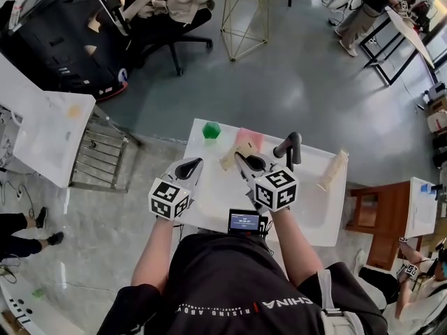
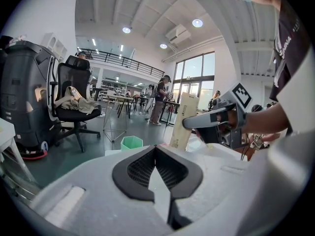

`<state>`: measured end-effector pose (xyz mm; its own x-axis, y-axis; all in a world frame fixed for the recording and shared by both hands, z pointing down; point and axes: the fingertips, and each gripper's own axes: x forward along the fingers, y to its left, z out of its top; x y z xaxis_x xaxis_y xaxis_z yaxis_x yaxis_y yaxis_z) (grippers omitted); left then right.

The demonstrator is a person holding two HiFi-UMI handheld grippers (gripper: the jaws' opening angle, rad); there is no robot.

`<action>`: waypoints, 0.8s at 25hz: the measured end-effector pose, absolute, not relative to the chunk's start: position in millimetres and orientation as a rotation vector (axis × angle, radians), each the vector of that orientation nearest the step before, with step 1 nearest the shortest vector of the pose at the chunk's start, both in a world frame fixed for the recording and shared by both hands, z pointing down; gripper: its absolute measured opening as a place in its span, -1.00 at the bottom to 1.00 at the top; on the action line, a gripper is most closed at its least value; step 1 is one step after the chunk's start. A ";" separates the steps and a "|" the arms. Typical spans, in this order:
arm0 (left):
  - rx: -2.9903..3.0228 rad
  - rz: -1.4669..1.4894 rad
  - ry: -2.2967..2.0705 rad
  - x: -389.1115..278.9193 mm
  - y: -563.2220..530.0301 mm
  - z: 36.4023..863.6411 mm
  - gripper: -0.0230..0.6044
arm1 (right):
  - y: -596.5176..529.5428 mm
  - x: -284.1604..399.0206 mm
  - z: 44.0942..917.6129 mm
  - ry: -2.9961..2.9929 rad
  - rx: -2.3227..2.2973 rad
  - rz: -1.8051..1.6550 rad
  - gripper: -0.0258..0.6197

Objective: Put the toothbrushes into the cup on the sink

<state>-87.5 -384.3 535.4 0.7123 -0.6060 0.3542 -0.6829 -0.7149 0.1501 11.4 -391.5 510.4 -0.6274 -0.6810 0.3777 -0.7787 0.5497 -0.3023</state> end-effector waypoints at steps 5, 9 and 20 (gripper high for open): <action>2.663 0.396 -1.023 -86.7 -396.6 527.4 -0.89 | -411.3 22.7 491.0 -2.568 1.253 0.594 -0.85; 2.670 0.386 -1.029 -86.0 -409.0 521.1 -0.89 | -435.5 23.8 468.6 -2.587 1.256 0.522 -0.85; 2.638 0.383 -1.041 -91.1 -431.4 530.1 -0.89 | -489.6 -10.8 454.3 -2.634 1.163 0.455 -0.85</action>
